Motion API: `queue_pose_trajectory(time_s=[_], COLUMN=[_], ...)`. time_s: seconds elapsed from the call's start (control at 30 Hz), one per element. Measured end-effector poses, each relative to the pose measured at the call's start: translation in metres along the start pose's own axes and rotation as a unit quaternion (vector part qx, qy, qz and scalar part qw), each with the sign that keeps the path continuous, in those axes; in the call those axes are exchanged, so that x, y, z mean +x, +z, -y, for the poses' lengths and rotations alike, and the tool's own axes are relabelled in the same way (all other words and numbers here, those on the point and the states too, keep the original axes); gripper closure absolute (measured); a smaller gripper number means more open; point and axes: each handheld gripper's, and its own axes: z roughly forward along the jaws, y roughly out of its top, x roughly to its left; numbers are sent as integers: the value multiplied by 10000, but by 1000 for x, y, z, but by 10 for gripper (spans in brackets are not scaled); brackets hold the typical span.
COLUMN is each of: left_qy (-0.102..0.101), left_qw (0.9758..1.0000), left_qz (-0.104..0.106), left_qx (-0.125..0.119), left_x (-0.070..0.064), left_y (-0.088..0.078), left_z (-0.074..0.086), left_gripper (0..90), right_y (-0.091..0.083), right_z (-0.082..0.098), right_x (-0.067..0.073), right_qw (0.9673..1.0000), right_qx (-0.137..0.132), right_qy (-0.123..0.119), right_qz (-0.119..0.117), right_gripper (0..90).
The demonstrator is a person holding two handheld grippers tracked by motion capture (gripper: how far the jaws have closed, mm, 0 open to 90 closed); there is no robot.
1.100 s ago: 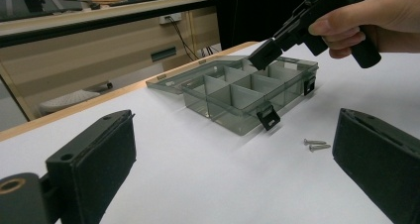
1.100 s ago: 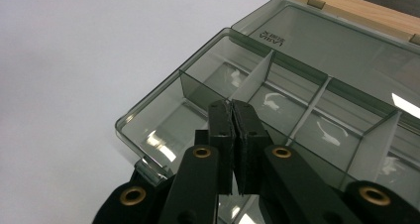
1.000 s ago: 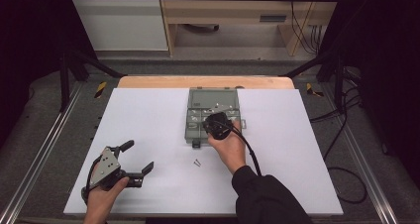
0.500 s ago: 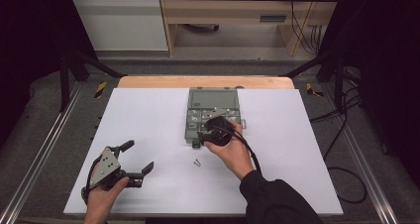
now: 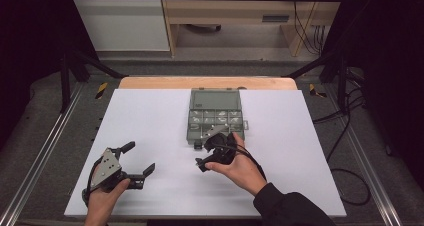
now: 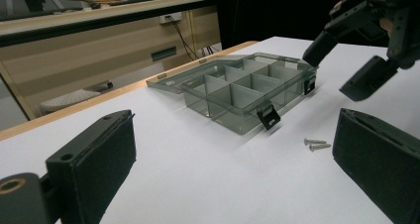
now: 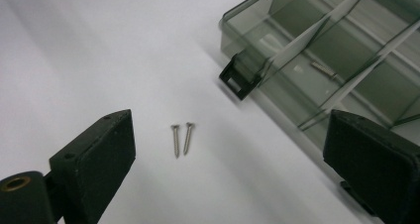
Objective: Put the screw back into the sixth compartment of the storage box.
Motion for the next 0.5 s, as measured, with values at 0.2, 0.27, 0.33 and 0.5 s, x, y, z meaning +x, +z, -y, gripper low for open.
queue_pose_trajectory(time_s=[0.2,0.27,0.33,0.5], left_qy=[1,1,2,2], left_qw=[10000,10000,10000,10000], left_qz=[10,9,9,16], left_qx=[0,-4,-3,6], left_x=[0,0,0,0], left_y=[0,0,0,0], left_z=[0,0,0,0], left_gripper=[31,31,31,31], right_y=[8,13,17,24], right_z=[5,5,5,3], right_x=[10,13,13,16], right_qw=[9988,9986,9980,9959], right_qx=[418,478,563,820], right_qy=[-191,-131,-169,-173], right_qz=[-152,-169,-254,-333], right_gripper=[73,73,76,105])
